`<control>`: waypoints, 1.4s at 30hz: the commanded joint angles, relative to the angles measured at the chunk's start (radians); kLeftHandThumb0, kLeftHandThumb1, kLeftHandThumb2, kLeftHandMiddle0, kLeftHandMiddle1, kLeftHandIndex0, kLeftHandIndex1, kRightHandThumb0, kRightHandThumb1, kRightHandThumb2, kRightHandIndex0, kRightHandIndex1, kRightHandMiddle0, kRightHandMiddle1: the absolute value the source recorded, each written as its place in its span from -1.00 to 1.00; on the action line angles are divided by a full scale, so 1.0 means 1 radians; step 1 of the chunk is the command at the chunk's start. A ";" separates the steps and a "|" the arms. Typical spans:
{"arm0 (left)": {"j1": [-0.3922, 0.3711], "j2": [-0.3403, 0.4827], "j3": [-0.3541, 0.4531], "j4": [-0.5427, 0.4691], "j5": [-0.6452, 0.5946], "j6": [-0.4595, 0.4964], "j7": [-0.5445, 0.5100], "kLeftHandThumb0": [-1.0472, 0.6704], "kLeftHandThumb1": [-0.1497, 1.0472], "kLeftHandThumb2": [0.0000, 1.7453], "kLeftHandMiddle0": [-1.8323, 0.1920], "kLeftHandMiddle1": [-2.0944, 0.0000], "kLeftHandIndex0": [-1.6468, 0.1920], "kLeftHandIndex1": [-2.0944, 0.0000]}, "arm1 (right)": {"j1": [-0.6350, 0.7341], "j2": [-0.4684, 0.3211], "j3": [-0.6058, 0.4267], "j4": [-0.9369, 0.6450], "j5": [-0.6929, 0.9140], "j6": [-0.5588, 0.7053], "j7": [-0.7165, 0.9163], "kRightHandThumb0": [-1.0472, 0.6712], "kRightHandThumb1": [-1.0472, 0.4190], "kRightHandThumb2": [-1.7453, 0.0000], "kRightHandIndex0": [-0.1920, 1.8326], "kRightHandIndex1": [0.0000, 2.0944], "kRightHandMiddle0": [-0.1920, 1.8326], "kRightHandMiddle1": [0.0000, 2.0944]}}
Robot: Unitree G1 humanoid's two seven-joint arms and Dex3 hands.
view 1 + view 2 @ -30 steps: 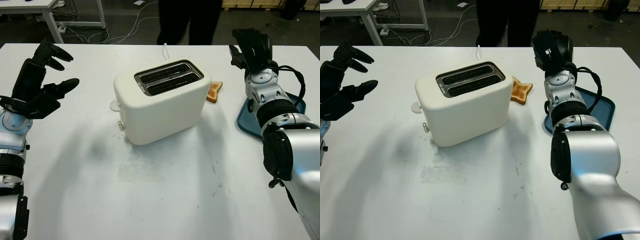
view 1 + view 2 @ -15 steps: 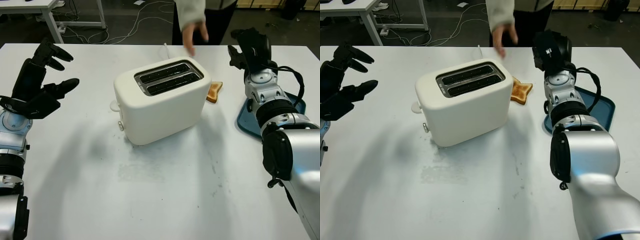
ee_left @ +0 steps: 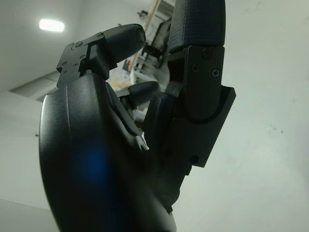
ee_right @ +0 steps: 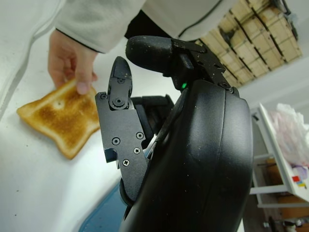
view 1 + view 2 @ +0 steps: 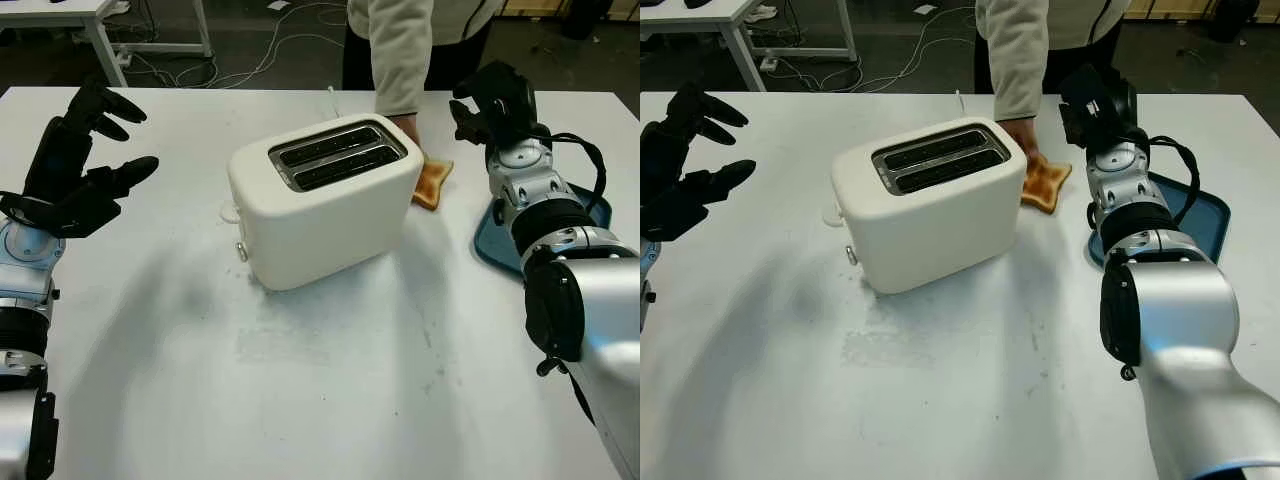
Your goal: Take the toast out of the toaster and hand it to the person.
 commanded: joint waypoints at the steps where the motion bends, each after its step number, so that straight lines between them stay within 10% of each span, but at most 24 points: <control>1: 0.007 0.004 0.006 -0.008 -0.004 -0.005 0.006 -1.00 0.79 -0.49 0.81 -0.67 0.79 -0.54 | 0.019 0.008 -0.005 0.000 0.011 -0.010 0.015 0.01 -0.83 0.55 -0.24 0.67 -0.51 0.67; 29: 0.014 -0.020 0.017 0.048 -0.042 -0.038 -0.012 -1.00 0.79 -0.52 0.81 -0.65 0.79 -0.53 | 0.433 0.026 0.009 -0.231 0.106 -0.492 0.068 -0.10 -0.83 0.48 0.10 0.67 -0.11 0.67; 42: 0.233 -0.290 0.085 -0.072 -0.262 -0.062 -0.025 -1.00 0.79 -0.80 0.60 -0.41 0.57 -0.31 | 0.824 0.152 -0.014 -0.709 0.172 -0.472 0.085 -0.36 -0.83 0.52 0.11 0.67 -0.14 0.67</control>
